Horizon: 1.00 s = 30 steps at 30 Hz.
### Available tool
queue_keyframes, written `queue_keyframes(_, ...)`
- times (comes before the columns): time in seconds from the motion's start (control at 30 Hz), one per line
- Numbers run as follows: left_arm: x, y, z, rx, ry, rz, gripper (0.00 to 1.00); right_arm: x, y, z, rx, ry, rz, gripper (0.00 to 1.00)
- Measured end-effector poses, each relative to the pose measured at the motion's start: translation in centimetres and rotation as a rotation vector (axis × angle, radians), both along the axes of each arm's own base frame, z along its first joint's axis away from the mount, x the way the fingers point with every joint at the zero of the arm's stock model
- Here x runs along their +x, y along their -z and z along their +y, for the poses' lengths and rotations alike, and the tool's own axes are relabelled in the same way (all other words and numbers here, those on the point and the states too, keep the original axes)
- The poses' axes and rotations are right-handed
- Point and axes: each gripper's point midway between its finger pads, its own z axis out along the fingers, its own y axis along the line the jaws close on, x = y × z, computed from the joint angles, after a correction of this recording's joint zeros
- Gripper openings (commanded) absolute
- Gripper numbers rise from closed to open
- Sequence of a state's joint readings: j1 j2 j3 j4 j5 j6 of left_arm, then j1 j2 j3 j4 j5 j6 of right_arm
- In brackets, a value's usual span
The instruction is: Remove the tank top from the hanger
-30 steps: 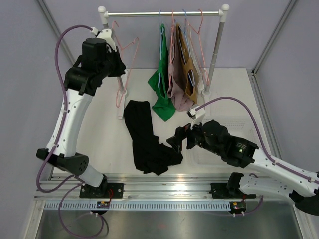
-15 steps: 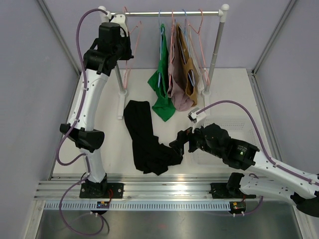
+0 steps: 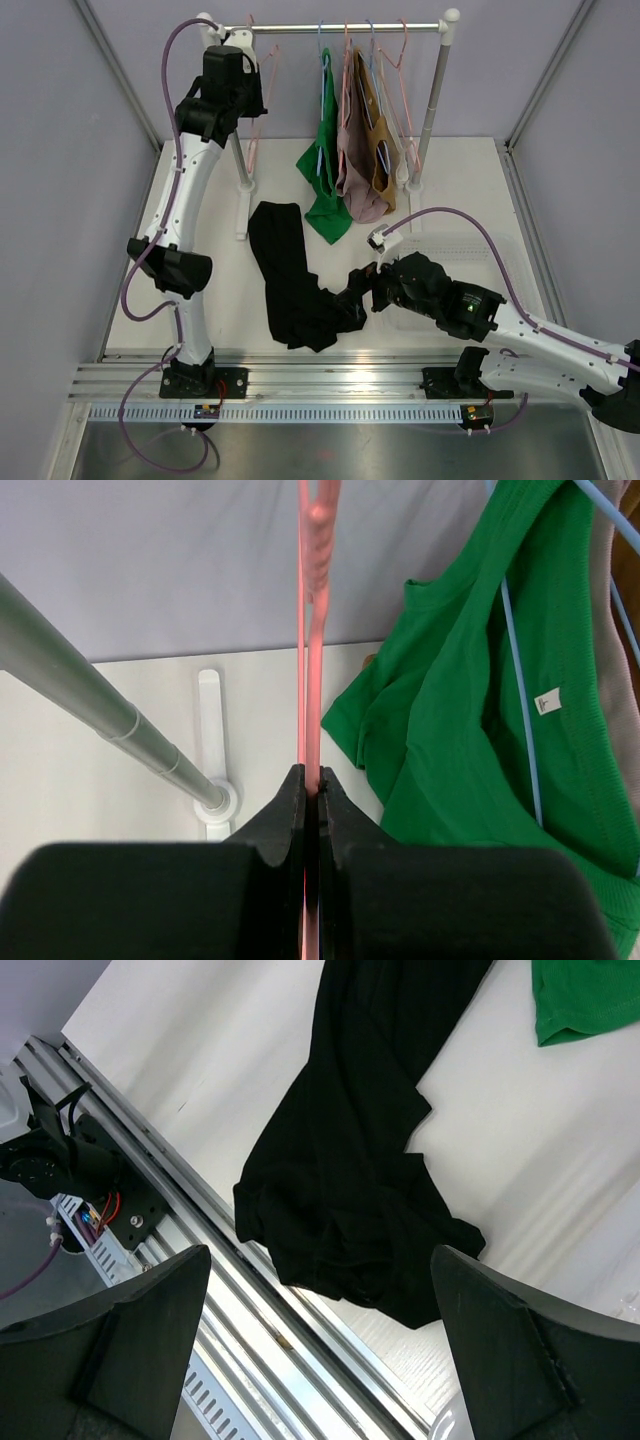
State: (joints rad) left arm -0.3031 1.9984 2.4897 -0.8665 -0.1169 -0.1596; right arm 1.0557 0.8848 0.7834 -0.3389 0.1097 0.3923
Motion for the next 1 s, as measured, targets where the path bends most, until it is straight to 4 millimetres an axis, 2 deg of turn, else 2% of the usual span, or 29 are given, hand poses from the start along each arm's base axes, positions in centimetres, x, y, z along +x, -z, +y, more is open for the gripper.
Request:
queue_keyframes(0.1,-0.2,2.1,-0.2,0.004,0.005,0.052,0.22,0.1,-0.2,0.2,0.009,0.000,-0.005,0.99)
queue_keyframes(0.23,-0.7,5.0,-0.4,0.016,0.012,0.131,0.53,0.2,0.2,0.4,-0.001,-0.001,-0.001,0.99)
queue_keyframes(0.27,-0.8,5.2,-0.5,0.014,0.014,0.140,0.68,0.3,0.3,0.5,-0.005,-0.001,0.001,1.00)
queue_keyframes(0.3,-0.9,5.1,-0.5,0.014,0.017,0.140,0.93,0.3,0.4,0.6,-0.007,-0.001,0.002,1.00)
queue_keyframes(0.33,-1.1,4.8,-0.6,0.009,0.019,0.136,0.99,0.4,0.6,0.7,-0.012,-0.002,0.004,0.99)
queue_keyframes(0.4,-1.9,3.8,-0.4,-0.005,0.019,0.124,0.99,0.6,1.0,1.1,-0.026,-0.005,0.009,0.99)
queue_keyframes(0.5,-4.6,0.7,0.3,-0.036,0.014,0.077,0.99,1.4,1.9,2.6,-0.071,-0.012,0.025,1.00)
queue_keyframes(0.6,-9.4,-2.7,1.9,-0.081,-0.002,0.010,0.99,2.6,2.9,4.6,-0.115,-0.020,0.038,0.99)
queue_keyframes(0.67,-13.3,-4.7,3.3,-0.119,-0.019,-0.039,0.99,3.4,3.6,5.7,-0.138,-0.019,0.043,1.00)
queue_keyframes(0.73,-17.0,-5.6,4.5,-0.157,-0.035,-0.085,0.99,4.2,4.5,6.9,-0.173,-0.017,0.053,0.99)
queue_keyframes(0.83,-22.7,-5.3,6.4,-0.215,-0.055,-0.136,0.99,5.5,5.6,8.9,-0.207,-0.016,0.059,0.99)
queue_keyframes(0.93,-27.1,-2.7,8.1,-0.252,-0.084,-0.163,0.99,7.0,7.2,10.7,-0.255,0.001,0.065,0.99)
queue_keyframes(1.0,-28.9,-0.6,9.1,-0.257,-0.111,-0.168,0.99,8.0,8.5,11.8,-0.289,0.012,0.075,0.99)
